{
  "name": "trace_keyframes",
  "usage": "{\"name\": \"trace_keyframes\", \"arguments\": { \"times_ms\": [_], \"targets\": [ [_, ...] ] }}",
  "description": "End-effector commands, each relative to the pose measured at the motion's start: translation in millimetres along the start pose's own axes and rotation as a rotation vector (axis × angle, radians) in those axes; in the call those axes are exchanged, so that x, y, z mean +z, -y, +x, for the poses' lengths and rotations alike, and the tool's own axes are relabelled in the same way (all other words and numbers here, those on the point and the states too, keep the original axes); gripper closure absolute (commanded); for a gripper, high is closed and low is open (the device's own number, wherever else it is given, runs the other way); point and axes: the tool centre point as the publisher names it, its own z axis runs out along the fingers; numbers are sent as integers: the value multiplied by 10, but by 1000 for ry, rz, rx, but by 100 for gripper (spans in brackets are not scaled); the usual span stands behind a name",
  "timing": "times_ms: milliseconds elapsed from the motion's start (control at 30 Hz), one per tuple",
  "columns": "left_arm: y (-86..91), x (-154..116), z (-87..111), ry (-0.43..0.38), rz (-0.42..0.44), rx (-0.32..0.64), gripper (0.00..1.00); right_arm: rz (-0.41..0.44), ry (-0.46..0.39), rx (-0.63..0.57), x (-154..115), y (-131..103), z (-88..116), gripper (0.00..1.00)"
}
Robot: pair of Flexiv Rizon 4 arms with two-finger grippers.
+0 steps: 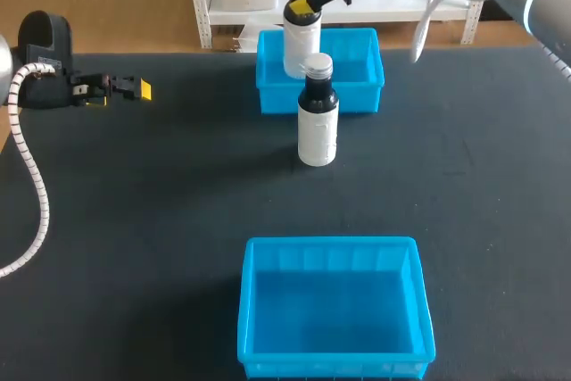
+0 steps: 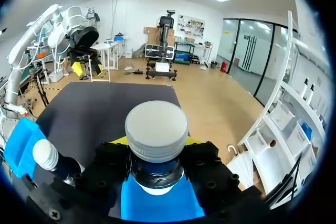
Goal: Pick up the bottle, and place it in the far bin if it is heavy, or in the near bin if it is light.
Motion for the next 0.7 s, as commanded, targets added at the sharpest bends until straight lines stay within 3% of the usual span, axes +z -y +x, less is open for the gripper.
{"name": "trace_keyframes", "arguments": {
  "times_ms": [33,700],
  "targets": [
    [0,0,0,0,0,0,0,-60,-4,11,87,138,-34,100],
    [0,0,0,0,0,0,0,-39,-4,49,263,208,71,100]
  ]
}}
